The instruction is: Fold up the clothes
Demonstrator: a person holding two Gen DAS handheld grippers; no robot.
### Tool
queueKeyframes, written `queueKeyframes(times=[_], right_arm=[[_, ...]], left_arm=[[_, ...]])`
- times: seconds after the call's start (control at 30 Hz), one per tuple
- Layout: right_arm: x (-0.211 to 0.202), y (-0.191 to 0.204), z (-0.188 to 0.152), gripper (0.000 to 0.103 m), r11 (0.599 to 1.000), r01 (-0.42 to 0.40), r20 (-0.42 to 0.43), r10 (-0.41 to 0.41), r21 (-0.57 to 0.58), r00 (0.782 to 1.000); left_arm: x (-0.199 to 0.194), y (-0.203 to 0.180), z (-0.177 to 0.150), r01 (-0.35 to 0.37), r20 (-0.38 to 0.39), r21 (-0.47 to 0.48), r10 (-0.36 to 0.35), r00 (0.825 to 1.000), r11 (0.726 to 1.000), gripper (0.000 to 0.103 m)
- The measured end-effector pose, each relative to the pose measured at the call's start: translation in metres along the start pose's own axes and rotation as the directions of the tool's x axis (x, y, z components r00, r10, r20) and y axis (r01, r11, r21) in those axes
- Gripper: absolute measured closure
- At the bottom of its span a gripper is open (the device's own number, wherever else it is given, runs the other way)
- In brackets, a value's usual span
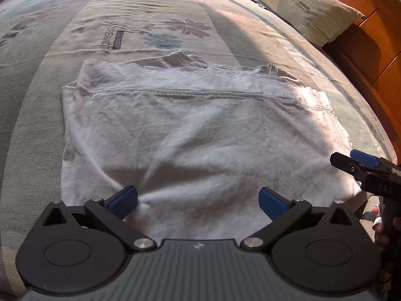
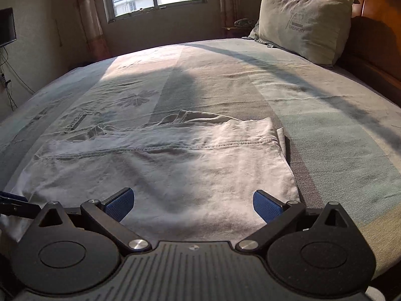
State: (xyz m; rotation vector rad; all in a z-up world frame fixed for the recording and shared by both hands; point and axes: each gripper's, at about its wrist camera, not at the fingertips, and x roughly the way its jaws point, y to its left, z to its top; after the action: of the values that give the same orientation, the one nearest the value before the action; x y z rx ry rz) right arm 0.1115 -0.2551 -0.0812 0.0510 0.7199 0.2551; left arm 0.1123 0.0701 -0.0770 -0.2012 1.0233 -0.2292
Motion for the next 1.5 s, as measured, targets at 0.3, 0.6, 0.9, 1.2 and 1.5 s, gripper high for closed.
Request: queueKeyframes(times=[0.3,0.6,0.9,1.2,1.5], right_arm=[[0.01,0.018,-0.026,0.0,0.994,0.085,-0.078,-0.091,-0.072,0.993],[-0.001,0.011,-0.032,0.0,0.993,0.106,-0.111,-0.113,-0.059,0.987],[-0.007,0.029,-0.009,0.0,0.996,0.042,-0.017,-0.044,-0.08,0.999],[0.028,0.049,-0.012,0.0,0.985,0.042,-0.05,-0.051,-0.165,0.997],[0.027,0.047,-0.017,0.0,0.983,0.037,-0.026,-0.043,-0.178,0.999]], left_arm=[[0.01,0.0,0.015,0.008,0.011,-0.014,-0.007,1.0,1.0,0.001],[0.002,-0.011,0.025,-0.048,0.035,0.016,0.047,0.998,0.999,0.001],[0.008,-0.002,0.029,-0.105,0.011,0.008,0.105,0.994,0.994,0.001],[0.008,0.002,0.028,-0.102,0.024,0.011,0.102,0.994,0.995,0.001],[0.006,0.001,0.033,-0.098,0.07,0.008,0.097,0.993,0.995,0.001]])
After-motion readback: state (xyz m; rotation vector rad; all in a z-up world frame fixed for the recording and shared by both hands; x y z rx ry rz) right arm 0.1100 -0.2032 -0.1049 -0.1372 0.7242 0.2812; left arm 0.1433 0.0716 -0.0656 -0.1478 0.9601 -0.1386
